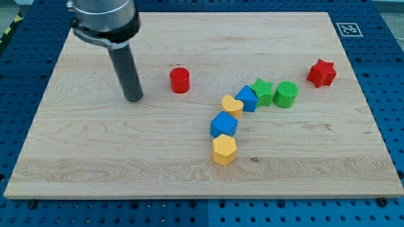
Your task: Place the red circle horizontally left to the red star
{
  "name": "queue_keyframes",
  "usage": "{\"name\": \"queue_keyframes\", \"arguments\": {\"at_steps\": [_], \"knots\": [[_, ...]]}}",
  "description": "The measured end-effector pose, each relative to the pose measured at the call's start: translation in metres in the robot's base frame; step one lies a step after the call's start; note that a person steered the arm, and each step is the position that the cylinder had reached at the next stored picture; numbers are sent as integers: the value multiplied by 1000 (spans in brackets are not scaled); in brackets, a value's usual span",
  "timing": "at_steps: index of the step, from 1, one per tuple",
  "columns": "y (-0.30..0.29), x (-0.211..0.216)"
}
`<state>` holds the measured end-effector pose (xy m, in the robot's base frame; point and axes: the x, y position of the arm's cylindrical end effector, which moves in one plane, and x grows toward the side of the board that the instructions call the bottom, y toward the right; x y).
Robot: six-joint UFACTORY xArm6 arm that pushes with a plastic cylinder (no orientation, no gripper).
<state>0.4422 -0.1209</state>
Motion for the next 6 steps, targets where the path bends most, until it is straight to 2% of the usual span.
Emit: {"name": "queue_keyframes", "arguments": {"at_steps": [2, 3, 4, 5, 6], "knots": [[111, -14], [128, -33], [118, -3], [84, 19], [51, -8]]}}
